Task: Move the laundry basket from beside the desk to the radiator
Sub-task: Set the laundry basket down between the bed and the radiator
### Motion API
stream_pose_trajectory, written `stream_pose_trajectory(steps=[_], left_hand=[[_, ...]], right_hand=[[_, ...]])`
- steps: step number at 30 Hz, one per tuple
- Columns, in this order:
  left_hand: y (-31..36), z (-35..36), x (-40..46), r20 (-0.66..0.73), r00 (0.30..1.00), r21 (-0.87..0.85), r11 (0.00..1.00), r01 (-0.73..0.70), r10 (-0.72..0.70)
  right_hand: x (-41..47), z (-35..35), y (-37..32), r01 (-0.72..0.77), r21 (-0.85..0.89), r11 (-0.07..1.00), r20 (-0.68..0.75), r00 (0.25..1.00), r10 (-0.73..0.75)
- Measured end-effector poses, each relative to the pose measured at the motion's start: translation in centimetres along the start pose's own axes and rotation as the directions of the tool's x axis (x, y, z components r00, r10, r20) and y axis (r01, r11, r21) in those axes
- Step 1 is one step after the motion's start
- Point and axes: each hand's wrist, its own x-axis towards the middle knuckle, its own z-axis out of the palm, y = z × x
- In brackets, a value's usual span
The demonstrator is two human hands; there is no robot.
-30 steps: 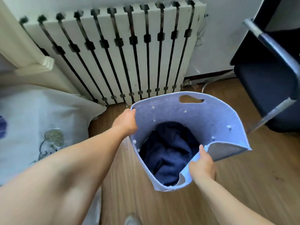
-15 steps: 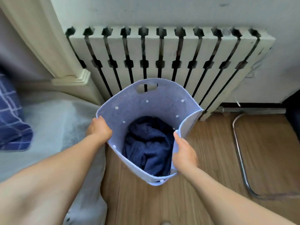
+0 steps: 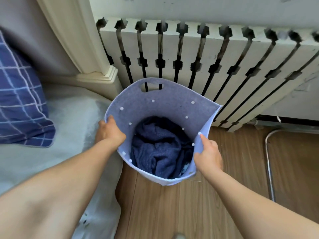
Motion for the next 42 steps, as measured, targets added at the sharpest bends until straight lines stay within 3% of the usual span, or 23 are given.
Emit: stream_pose_trajectory(steps=[19,42], left_hand=[[-1.1,1.5,-3.3,-0.044,0.998,0.132,0.99,0.049,-0.044],[-0.6,2.2,-4.5,-0.065,0.997,0.216,0.976,-0.034,0.049]], right_hand=[[-0.3,0.4,-1.9,-0.04,-0.095,0.995,-0.003,0.999,0.04],[-0.8,0.4,-2.3,-0.011,-0.123,0.992,0.024,1.0,0.014]])
